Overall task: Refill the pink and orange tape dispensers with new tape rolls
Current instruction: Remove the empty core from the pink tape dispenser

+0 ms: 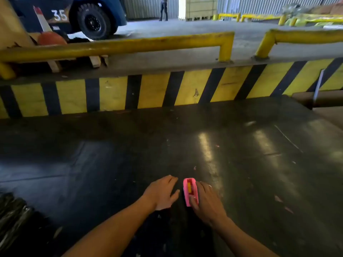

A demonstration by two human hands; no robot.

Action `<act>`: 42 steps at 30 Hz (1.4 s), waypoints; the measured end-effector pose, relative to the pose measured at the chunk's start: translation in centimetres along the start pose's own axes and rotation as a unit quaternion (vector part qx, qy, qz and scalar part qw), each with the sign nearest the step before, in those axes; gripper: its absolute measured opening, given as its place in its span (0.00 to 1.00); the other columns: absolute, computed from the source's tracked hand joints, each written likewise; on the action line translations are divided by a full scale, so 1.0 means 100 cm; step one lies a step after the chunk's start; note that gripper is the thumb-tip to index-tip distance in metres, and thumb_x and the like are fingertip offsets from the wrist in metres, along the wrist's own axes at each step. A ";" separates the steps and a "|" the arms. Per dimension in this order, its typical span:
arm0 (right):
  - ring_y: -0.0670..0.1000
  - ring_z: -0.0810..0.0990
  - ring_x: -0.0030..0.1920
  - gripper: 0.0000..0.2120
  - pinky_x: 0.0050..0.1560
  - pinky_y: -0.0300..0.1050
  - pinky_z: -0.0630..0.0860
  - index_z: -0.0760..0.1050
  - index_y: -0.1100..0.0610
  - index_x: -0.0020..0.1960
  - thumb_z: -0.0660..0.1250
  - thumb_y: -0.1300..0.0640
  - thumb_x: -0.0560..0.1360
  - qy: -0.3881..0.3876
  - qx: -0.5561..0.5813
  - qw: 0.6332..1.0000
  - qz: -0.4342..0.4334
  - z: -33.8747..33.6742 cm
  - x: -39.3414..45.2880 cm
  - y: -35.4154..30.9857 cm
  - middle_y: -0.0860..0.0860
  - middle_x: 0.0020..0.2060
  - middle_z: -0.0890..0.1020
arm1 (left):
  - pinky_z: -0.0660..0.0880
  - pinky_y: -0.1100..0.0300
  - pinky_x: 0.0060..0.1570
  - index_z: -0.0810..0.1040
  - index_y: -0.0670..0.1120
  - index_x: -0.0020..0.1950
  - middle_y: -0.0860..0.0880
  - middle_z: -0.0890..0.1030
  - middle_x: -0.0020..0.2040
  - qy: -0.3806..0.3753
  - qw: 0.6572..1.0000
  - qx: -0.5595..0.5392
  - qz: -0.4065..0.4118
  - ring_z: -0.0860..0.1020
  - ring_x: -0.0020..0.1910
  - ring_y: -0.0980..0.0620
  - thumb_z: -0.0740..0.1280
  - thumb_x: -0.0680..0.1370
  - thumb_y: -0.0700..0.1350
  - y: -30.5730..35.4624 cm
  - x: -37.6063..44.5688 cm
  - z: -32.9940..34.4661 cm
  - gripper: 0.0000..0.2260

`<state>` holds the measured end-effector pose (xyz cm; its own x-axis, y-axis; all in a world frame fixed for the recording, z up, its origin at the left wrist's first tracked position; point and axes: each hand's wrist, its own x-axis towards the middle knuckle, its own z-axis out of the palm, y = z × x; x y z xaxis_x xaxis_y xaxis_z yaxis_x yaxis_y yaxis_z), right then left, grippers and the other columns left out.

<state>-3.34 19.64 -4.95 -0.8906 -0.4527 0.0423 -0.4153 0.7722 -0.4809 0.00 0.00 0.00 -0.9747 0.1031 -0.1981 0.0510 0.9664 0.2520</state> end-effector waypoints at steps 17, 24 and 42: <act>0.56 0.74 0.61 0.32 0.59 0.51 0.74 0.63 0.55 0.75 0.67 0.46 0.75 -0.032 0.035 0.994 0.098 0.060 0.015 0.025 0.52 0.64 0.75 | 0.73 0.46 0.65 0.66 0.49 0.77 0.43 0.71 0.71 -0.079 0.993 0.041 0.078 0.74 0.65 0.41 0.64 0.80 0.44 -0.019 0.084 0.048 0.25; 0.56 0.73 0.64 0.31 0.64 0.51 0.71 0.64 0.52 0.76 0.65 0.54 0.74 -0.127 0.015 0.992 -0.017 0.040 -0.002 0.069 0.51 0.67 0.73 | 0.71 0.49 0.61 0.65 0.50 0.74 0.43 0.74 0.63 -0.059 0.993 0.056 0.087 0.73 0.60 0.43 0.63 0.80 0.46 -0.003 0.037 0.066 0.23; 0.56 0.80 0.46 0.12 0.44 0.50 0.69 0.84 0.50 0.52 0.75 0.55 0.69 -0.026 -0.045 0.998 -0.045 0.034 -0.028 0.050 0.49 0.42 0.82 | 0.67 0.48 0.71 0.64 0.51 0.78 0.51 0.71 0.76 -0.019 0.998 -0.051 0.008 0.68 0.74 0.49 0.67 0.79 0.54 0.029 0.002 0.095 0.28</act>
<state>-2.32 23.21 -10.43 -0.8385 -0.5438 0.0348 -0.5112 0.7629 -0.3958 2.02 5.10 -8.28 -0.9649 0.1295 -0.2285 0.0426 0.9356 0.3506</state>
